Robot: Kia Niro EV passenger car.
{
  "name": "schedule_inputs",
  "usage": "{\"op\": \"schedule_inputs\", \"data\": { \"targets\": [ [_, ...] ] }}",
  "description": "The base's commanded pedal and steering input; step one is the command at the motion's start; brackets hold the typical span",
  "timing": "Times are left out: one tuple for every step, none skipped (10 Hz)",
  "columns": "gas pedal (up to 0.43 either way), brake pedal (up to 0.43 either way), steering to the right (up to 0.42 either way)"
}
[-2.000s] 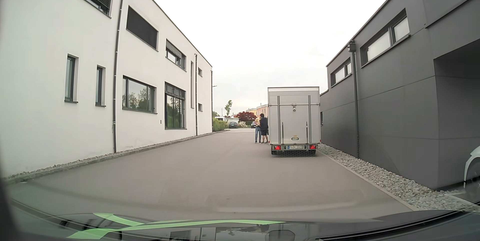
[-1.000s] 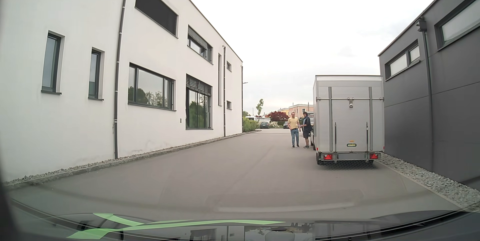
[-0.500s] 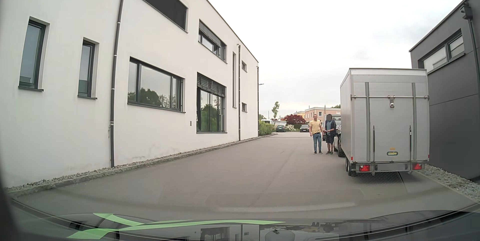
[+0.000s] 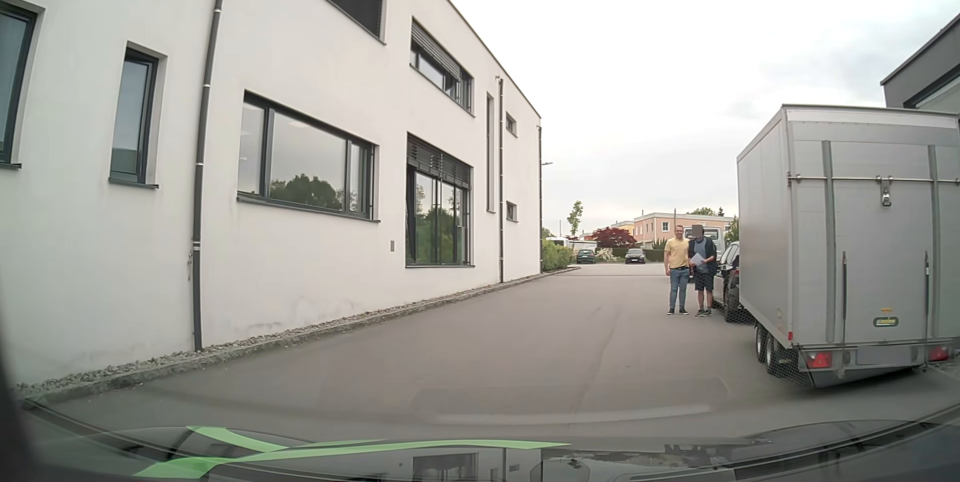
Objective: Follow the waypoints while adhering to traffic rules and regulations
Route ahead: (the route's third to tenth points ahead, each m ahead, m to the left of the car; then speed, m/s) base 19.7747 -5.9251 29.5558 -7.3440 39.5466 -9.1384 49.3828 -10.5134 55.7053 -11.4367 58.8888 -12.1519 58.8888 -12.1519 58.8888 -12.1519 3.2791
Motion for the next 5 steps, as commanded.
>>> {"op": "schedule_inputs", "data": {
  "targets": [
    [0.059,0.000,-0.020],
    [0.059,0.000,0.000],
    [0.059,0.000,0.008],
    [0.059,0.000,0.011],
    [0.059,0.000,0.017]
  ]
}}
